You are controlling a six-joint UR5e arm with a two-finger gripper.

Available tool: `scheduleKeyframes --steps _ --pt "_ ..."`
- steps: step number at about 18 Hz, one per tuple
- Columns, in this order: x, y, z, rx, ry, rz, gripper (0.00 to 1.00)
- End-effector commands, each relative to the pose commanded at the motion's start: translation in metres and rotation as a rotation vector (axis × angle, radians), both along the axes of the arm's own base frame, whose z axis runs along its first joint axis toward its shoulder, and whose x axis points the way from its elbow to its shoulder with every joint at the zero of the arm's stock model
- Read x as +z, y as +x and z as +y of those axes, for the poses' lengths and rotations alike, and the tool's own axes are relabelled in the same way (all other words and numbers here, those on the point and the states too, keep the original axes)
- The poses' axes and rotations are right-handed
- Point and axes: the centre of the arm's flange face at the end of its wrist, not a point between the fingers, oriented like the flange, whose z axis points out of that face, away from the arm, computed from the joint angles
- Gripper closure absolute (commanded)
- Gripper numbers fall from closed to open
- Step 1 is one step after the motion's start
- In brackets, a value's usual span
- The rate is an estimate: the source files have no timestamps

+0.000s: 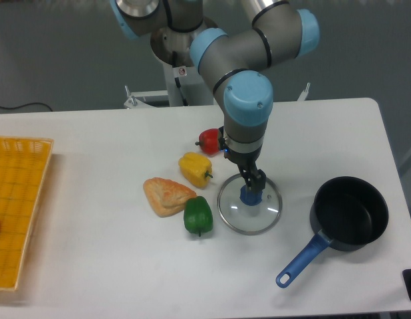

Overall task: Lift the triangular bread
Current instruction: 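Lift the gripper off the glass lid knob and move toward the bread, then lower the gripper over the triangular bread pastry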

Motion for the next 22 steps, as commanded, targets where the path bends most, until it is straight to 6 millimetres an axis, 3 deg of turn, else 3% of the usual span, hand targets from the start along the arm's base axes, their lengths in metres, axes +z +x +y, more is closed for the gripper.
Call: scheduleKeyframes --steps 4,7,9,14,18,22 --pt "-0.002 0.015 0.012 0.055 0.006 -0.001 0.0" --pt "0.0 0.038 0.022 0.129 0.014 0.003 0.0" --pt "0.002 0.049 0.017 0.129 0.014 0.003 0.0" --pt "-0.028 0.095 0.015 0.077 0.033 0.021 0.0" --pt "-0.044 0.128 0.035 0.01 0.043 0.032 0.0" --pt "-0.061 0.146 0.053 -0.05 0.039 0.035 0.0"
